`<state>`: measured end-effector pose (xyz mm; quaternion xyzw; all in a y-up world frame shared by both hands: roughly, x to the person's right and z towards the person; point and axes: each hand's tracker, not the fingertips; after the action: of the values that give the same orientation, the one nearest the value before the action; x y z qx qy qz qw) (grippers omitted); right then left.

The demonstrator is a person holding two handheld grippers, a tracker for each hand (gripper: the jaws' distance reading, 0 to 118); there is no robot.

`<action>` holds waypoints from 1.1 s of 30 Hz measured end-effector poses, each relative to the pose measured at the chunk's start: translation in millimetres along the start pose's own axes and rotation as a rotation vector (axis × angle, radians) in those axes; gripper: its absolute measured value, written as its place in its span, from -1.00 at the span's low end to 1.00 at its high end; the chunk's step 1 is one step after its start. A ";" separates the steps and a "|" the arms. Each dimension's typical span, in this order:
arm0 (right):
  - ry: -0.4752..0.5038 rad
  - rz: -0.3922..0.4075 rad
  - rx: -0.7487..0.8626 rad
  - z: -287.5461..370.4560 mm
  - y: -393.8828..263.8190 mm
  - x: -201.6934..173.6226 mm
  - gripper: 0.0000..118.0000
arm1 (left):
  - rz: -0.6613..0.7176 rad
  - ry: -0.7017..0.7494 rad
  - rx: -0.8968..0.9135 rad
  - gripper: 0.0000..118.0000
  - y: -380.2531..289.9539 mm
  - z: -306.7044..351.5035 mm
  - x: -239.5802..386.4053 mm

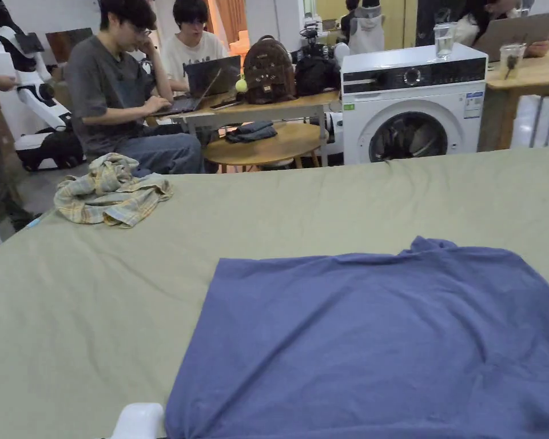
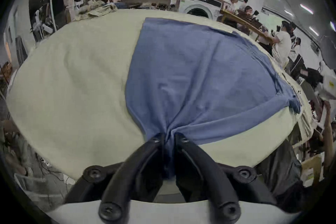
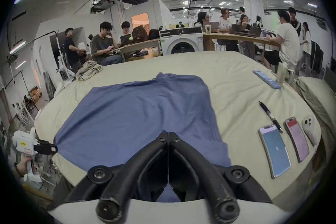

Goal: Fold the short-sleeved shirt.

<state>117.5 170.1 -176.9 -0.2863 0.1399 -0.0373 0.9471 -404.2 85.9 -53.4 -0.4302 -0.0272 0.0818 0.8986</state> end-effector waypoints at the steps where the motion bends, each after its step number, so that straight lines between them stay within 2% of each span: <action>1: -0.012 -0.008 -0.002 6.5 -5.5 7.6 -1.00 | -0.005 -0.001 -0.008 -0.93 -1.3 0.4 -0.9; 2: -0.023 -0.015 -0.007 12.2 -10.3 14.4 -1.00 | -0.012 0.001 -0.012 -0.93 -0.8 0.4 -0.7; 3: -0.048 -0.022 -0.016 19.1 -17.2 21.8 -0.90 | -0.016 0.002 -0.018 -0.93 0.5 0.7 0.2; 4: -0.075 -0.019 -0.020 20.3 -25.7 34.6 -0.48 | -0.022 0.006 -0.020 -0.93 0.7 1.3 1.8; 5: -0.105 -0.010 -0.044 23.8 -32.1 41.5 -0.27 | -0.029 0.011 -0.026 -0.93 0.5 0.9 2.9; 8: -0.120 -0.042 -0.131 23.6 -57.0 64.5 -0.26 | -0.036 0.023 -0.027 -0.93 -0.2 -1.5 5.2; 10: -0.109 -0.101 -0.194 19.8 -70.5 74.8 -0.26 | -0.036 0.024 -0.026 -0.93 -1.7 -1.1 7.5; 13: -0.052 -0.199 -0.202 21.6 -85.5 80.8 -0.25 | -0.028 0.020 -0.031 -0.93 -1.3 -1.3 7.5; 17: -0.047 -0.182 -0.211 16.4 -95.3 75.3 -0.17 | -0.028 0.027 -0.034 -0.93 -1.7 -3.4 8.4; 20: -0.069 -0.141 -0.231 5.8 -100.4 69.7 -0.26 | -0.031 0.034 -0.029 -0.93 -3.0 -3.4 10.5; 21: -0.094 -0.101 -0.219 5.2 -100.3 67.9 -0.42 | -0.031 0.037 -0.025 -0.93 -4.2 -4.5 9.3; 22: -0.120 -0.078 -0.220 4.8 -99.4 66.2 -0.72 | -0.031 0.040 -0.022 -0.93 -4.9 -4.6 9.8; 23: -0.108 -0.081 -0.221 5.5 -98.8 66.0 -0.92 | -0.028 0.042 -0.019 -0.93 -5.7 -4.6 10.3; 25: -0.066 -0.110 -0.215 8.0 -97.1 65.3 -0.97 | -0.022 0.045 -0.006 -0.93 -7.7 -5.0 10.0; 29: -0.069 -0.070 -0.179 19.6 -77.6 58.3 -0.97 | -0.002 -0.003 0.070 -0.95 -7.6 9.3 4.0; 31: -0.038 -0.077 -0.125 19.9 -54.8 60.9 -0.97 | 0.094 -0.048 0.133 -0.95 6.8 20.5 0.0; 33: -0.035 -0.075 -0.112 5.9 -27.7 64.0 -0.97 | 0.079 -0.055 0.175 -0.95 34.5 29.7 6.8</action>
<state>180.7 140.6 -172.4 -0.3443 0.1143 -0.0599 0.9299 -405.3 131.1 -61.7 -0.3482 -0.0276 0.1309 0.9278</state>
